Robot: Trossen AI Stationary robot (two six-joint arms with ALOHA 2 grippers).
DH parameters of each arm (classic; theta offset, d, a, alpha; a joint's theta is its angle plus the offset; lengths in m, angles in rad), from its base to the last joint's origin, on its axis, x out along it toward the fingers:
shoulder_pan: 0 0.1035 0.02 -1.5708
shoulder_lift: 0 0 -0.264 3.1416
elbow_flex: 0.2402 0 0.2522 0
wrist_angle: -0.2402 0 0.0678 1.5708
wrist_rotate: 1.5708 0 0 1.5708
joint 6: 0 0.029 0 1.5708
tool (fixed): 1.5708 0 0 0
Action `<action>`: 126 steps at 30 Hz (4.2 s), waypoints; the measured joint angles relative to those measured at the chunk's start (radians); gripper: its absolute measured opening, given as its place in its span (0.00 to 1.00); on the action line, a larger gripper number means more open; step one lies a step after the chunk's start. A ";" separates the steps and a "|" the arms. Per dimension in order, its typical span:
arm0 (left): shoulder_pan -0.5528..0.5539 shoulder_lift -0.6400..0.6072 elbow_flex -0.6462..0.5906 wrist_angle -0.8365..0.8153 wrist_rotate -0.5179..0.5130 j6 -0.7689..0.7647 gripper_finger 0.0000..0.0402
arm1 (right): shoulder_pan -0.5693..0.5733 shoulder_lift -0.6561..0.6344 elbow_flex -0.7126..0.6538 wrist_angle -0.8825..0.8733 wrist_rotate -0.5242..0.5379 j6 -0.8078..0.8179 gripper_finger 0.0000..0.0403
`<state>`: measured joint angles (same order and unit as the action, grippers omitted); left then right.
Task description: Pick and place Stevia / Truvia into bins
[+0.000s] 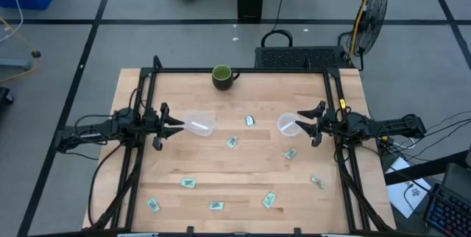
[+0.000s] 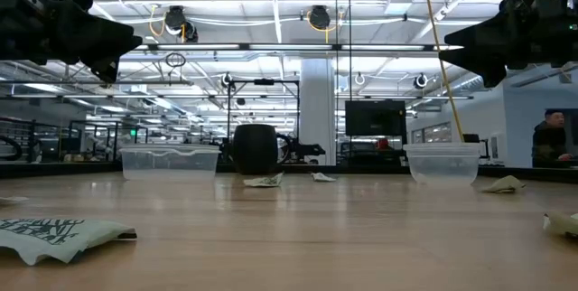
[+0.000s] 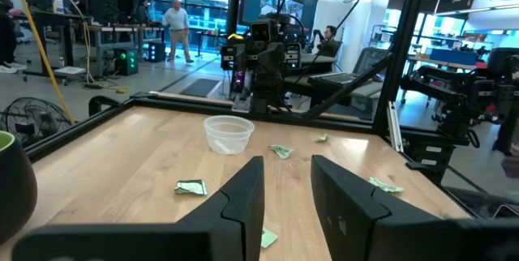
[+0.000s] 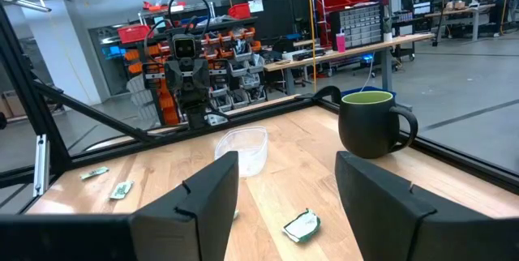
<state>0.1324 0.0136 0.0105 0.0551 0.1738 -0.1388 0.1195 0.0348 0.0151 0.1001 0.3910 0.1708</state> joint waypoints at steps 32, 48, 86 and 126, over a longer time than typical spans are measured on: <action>0.000 0.000 0.000 0.000 0.000 0.000 0.27 | 0.000 0.000 0.000 0.000 0.000 0.000 0.49; 0.000 0.000 0.000 0.000 -0.001 0.050 0.27 | 0.000 0.000 0.000 0.000 0.000 0.000 0.49; 0.000 0.000 0.000 0.037 -0.232 -0.068 0.27 | 0.000 0.000 0.000 0.000 0.000 0.000 0.49; 0.000 0.006 0.002 -0.030 -0.299 -0.204 0.27 | 0.000 0.000 0.000 0.000 0.000 0.000 0.49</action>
<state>0.1322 0.0196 0.0124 0.0253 -0.1249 -0.3428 0.1194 0.0345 0.0147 0.1001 0.3908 0.1709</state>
